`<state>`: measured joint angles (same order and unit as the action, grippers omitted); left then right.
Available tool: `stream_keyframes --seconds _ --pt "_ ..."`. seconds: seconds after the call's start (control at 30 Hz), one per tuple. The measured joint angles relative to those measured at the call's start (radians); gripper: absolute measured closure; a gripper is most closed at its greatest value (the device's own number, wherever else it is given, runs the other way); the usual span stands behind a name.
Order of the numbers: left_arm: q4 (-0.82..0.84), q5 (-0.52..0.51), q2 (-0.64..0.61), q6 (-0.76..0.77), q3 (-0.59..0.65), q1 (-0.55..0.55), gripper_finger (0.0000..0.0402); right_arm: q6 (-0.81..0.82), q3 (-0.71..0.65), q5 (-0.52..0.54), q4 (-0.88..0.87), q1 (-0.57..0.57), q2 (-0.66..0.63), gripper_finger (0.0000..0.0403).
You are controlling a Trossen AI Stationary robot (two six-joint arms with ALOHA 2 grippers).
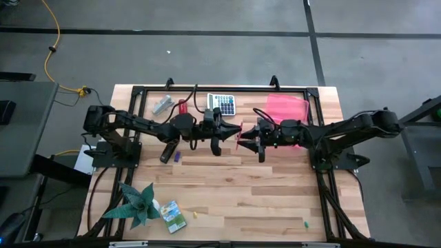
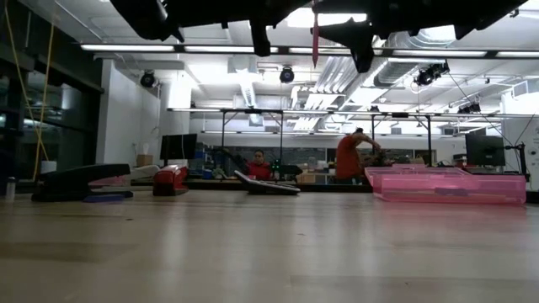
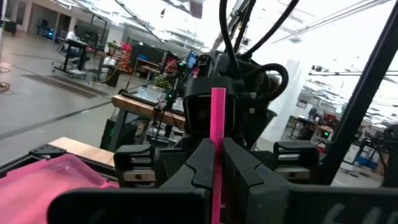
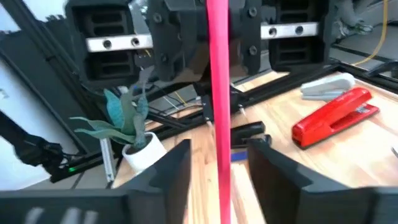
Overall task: Pack school essentials
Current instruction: Put the pink pencil into the pink supply box
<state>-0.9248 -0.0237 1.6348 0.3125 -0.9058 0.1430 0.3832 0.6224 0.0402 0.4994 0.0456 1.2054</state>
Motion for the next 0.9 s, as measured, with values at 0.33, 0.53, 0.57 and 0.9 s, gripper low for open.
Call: stream_keyframes --seconds 0.33,0.53,0.57,0.9 --pt "-0.001 -0.012 0.000 0.000 0.000 -0.001 0.0401 -0.017 0.000 -0.027 -0.001 0.000 0.000 0.0388" --pt "0.013 0.008 -0.001 0.009 0.000 0.000 0.0378 -0.026 -0.001 -0.037 -0.007 0.000 -0.002 0.0397" --pt "0.021 0.018 -0.003 0.008 0.000 0.002 0.0369 -0.027 -0.001 -0.041 -0.021 -0.001 -0.009 0.0398" --pt "0.523 0.179 -0.251 -0.094 0.001 0.055 0.0267 -0.127 -0.001 0.016 -0.377 -0.048 -0.251 0.0401"
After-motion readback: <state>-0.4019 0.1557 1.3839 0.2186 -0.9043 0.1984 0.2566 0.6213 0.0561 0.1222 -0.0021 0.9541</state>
